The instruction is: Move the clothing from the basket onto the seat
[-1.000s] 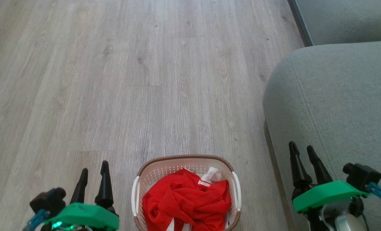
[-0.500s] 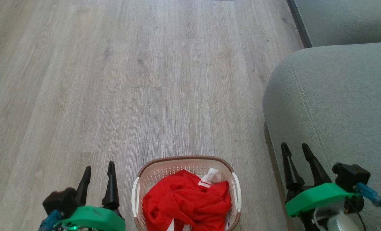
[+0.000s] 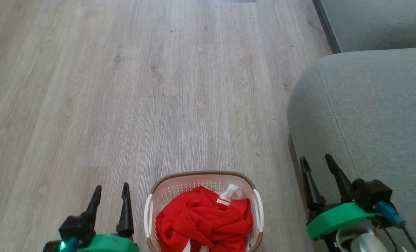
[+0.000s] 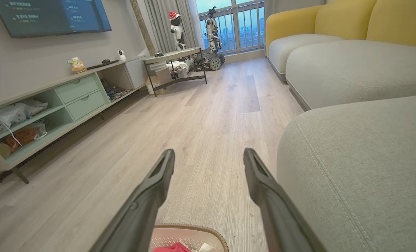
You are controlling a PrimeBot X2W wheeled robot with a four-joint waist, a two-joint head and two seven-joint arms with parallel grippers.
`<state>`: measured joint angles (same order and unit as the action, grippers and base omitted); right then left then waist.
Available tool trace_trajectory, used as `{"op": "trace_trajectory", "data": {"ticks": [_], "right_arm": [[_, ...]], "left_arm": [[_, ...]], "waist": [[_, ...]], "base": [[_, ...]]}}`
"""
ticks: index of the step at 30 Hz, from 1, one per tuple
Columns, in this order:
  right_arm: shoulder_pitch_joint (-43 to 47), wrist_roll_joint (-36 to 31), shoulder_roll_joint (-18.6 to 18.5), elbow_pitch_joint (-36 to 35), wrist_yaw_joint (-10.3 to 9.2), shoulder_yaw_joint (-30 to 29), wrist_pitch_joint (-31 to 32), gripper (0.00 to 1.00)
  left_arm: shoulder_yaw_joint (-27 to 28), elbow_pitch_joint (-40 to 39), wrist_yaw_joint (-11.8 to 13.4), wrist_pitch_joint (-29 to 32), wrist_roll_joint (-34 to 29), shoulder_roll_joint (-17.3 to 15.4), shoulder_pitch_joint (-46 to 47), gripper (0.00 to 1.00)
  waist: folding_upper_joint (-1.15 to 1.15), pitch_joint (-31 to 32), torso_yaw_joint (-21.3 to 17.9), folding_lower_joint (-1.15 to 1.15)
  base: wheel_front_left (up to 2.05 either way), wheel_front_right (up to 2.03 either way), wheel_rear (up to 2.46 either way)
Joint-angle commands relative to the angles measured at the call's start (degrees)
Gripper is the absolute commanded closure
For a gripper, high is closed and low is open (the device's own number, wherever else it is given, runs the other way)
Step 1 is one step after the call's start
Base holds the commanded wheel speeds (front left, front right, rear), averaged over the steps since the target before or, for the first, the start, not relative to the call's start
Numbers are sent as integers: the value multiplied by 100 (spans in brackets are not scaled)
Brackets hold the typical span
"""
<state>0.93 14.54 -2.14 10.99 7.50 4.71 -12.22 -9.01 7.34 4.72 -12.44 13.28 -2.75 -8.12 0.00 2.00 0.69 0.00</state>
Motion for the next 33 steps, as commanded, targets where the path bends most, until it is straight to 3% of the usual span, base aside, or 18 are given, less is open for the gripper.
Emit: {"op": "trace_trajectory", "data": {"ticks": [1,11,33], "right_arm": [[-64,-187,-70,-234,-1,177,-115,0],[-49,-834,-74,-245,-1,281,-278,0],[3,-846,-74,-196,-1,302,-278,0]], "left_arm": [[99,-217,76,-95,-193,-30,173,0],[36,-258,184,-256,-800,-24,106,0],[42,-233,133,-256,-712,-14,35,0]], "waist": [[0,0,1,0],[0,29,0,0],[0,99,10,0]], "base": [[0,0,0],[0,0,0],[0,0,0]]}}
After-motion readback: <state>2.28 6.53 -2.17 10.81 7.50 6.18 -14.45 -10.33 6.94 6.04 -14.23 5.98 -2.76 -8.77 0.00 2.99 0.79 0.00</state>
